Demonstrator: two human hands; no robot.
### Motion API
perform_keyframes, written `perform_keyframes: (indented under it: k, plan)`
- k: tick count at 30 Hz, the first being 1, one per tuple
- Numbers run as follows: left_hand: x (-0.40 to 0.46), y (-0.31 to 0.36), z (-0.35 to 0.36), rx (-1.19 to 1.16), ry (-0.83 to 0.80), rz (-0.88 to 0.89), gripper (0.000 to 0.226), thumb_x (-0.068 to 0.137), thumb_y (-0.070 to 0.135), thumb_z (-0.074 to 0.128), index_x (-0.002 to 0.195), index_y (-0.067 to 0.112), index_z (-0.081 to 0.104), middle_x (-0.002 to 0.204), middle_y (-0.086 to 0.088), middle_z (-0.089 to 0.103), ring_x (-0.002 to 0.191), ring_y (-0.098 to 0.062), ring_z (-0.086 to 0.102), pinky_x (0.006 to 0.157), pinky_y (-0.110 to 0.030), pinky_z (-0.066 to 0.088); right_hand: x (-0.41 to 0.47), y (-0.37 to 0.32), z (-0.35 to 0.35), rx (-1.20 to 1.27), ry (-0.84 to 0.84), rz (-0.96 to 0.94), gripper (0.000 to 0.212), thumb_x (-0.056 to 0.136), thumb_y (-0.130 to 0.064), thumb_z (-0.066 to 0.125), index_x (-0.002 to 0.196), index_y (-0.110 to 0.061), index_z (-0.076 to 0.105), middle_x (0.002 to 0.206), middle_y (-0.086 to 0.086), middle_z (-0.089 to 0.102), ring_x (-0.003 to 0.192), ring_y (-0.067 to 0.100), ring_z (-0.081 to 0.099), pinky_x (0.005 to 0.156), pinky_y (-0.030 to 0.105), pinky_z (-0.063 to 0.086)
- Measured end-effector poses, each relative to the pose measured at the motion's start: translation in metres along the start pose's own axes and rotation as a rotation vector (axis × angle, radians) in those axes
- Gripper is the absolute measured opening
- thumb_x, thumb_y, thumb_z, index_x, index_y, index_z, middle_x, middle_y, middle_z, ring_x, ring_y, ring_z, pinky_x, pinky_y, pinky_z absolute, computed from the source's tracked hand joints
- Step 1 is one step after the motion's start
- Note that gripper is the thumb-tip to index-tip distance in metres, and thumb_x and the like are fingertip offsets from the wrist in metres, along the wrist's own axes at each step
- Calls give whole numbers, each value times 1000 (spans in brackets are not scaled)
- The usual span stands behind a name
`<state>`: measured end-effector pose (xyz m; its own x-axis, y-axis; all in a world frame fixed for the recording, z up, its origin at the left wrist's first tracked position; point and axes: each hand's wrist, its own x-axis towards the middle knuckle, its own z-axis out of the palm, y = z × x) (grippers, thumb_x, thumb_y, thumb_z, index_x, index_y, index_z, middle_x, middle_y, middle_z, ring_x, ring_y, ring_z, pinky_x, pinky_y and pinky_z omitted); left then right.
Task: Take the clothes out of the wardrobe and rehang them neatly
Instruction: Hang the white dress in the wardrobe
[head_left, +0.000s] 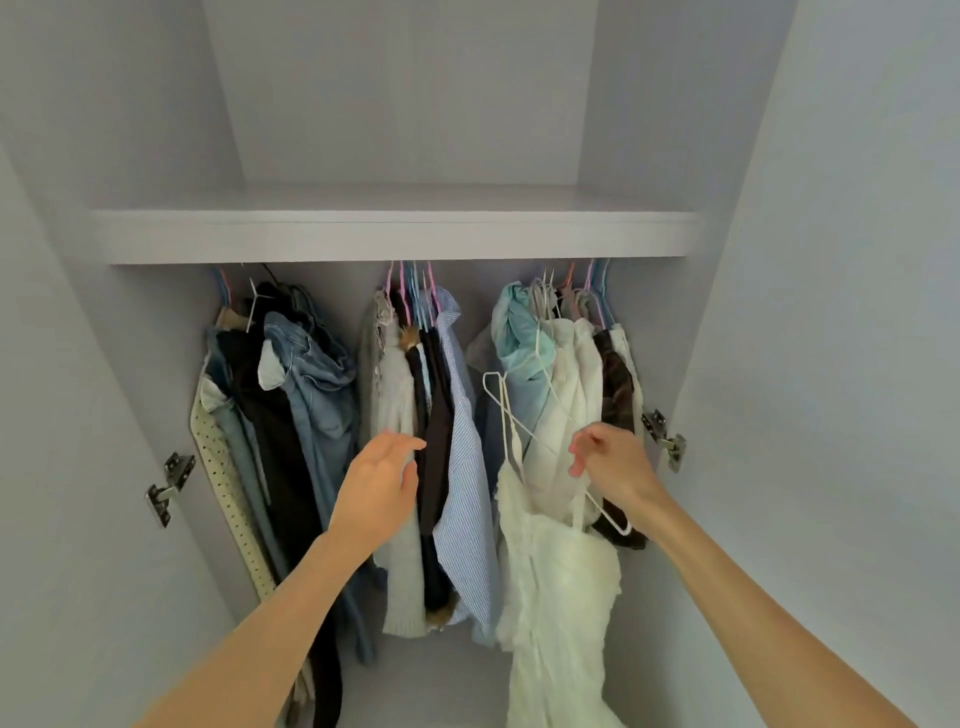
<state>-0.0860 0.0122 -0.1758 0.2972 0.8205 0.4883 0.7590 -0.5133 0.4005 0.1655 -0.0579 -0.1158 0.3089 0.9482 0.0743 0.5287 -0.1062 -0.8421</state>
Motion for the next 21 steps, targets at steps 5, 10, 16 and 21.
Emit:
perform_keyframes:
  k: [5, 10, 16, 21]
  plan:
    - [48, -18, 23, 201, -91, 134, 31, 88, 4, 56, 118, 9, 62, 129, -13, 55, 130, -34, 41, 105, -44, 35, 66, 6, 33, 64, 39, 18, 23, 93, -6, 39, 85, -3, 61, 82, 7, 64, 64, 6, 51, 52, 9, 37]
    - [105, -20, 58, 316, -173, 211, 39, 72, 6, 75, 110, 11, 67, 119, -16, 62, 115, -41, 54, 89, -55, 47, 136, -1, 56, 119, 94, -50, 28, 97, -7, 38, 84, 5, 59, 80, 7, 59, 67, 11, 54, 57, 7, 38]
    - [143, -32, 91, 342, -257, 146, 43, 98, 25, 39, 141, 19, 38, 150, -7, 30, 141, -32, 17, 113, -48, 19, 217, -11, 84, 148, 147, -55, 21, 88, 0, 41, 82, 4, 60, 78, 12, 64, 85, 30, 62, 81, 35, 47]
    - [159, -52, 104, 397, -207, 188, 44, 90, 33, 31, 114, 19, 64, 130, -8, 55, 124, -34, 48, 94, -50, 43, 273, -20, 99, 128, 178, -53, 21, 84, 2, 43, 77, -6, 61, 86, 19, 66, 87, 35, 61, 83, 41, 49]
